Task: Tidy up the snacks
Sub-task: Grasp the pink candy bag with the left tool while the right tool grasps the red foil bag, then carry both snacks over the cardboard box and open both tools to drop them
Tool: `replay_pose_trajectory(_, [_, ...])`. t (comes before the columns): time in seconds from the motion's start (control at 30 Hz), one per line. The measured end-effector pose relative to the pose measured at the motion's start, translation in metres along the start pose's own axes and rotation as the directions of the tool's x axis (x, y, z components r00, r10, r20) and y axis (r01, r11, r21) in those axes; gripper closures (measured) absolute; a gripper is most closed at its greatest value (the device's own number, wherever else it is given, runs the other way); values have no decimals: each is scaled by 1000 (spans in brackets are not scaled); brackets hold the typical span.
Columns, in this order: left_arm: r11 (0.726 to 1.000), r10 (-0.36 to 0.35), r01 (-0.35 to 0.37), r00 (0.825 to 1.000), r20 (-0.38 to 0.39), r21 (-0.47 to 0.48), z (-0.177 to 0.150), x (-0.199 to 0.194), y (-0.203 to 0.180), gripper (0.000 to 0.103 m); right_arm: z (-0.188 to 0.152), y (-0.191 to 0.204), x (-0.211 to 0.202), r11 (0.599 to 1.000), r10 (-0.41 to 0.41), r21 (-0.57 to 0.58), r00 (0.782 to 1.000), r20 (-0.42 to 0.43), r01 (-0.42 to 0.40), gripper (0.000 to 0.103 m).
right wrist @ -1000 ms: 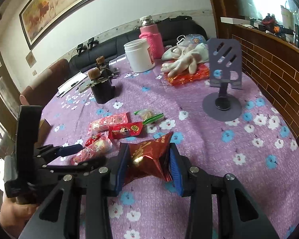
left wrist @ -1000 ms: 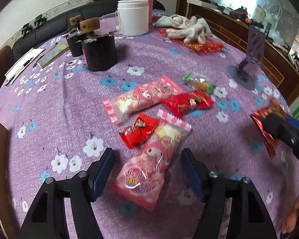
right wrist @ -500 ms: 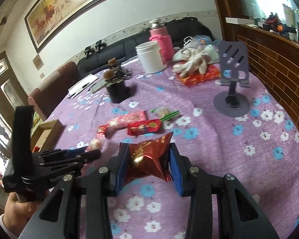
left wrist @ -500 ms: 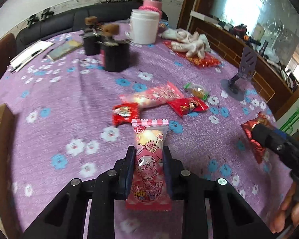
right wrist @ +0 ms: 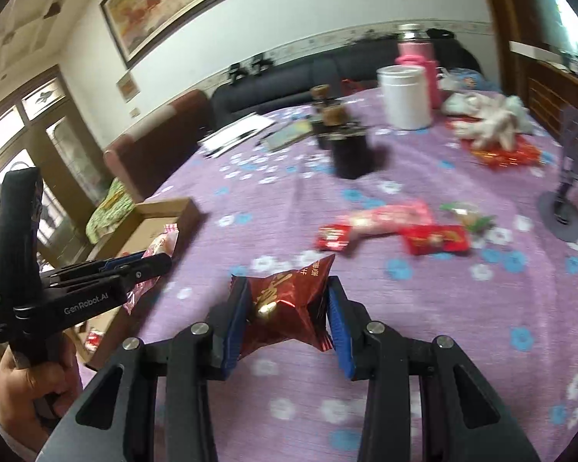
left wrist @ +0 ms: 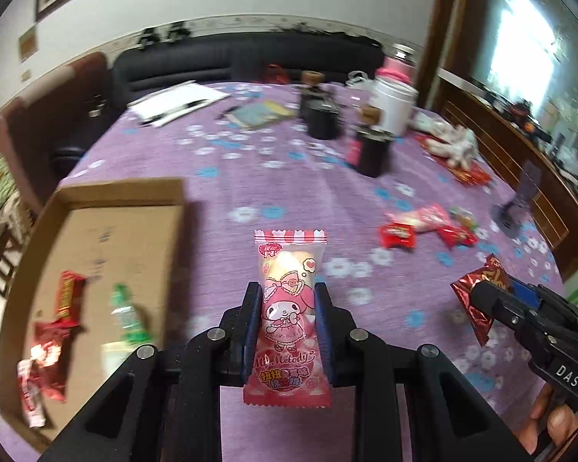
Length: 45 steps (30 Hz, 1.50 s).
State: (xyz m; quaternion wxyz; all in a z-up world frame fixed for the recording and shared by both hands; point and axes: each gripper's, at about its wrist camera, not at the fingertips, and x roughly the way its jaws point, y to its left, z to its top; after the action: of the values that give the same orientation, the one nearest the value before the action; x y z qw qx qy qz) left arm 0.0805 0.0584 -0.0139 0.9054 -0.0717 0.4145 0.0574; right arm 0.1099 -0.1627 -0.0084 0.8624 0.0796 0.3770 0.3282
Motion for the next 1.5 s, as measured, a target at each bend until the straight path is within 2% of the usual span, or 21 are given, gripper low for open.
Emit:
replay_pose_trajectory(0.27, [993, 95, -93, 995, 16, -68, -7, -22, 63, 75, 17, 67, 25, 991, 101, -82, 994, -30, -104, 64])
replay_pose_trajectory(0.57, [974, 200, -198, 980, 7, -113, -3, -34, 129, 75, 37, 135, 61, 971, 172, -159, 983, -65, -180, 64])
replay_pose_trajectory(0.77, [962, 237, -235, 971, -4, -141, 1, -30, 162, 75, 41, 167, 91, 958, 200, -191, 975, -97, -215, 64])
replay_pose_trajectory(0.93, [954, 254, -254, 967, -20, -158, 5, -20, 183, 75, 42, 184, 118, 954, 195, -205, 972, -129, -218, 64])
replay_pose_trajectory(1.17, [951, 258, -265, 964, -58, -163, 15, 2, 202, 75, 41, 184, 146, 960, 170, -196, 972, -162, -201, 64])
replay_pose_trajectory(1.5, [953, 253, -269, 960, -122, -139, 36, 42, 206, 75, 47, 183, 179, 966, 132, -196, 972, -194, -171, 64])
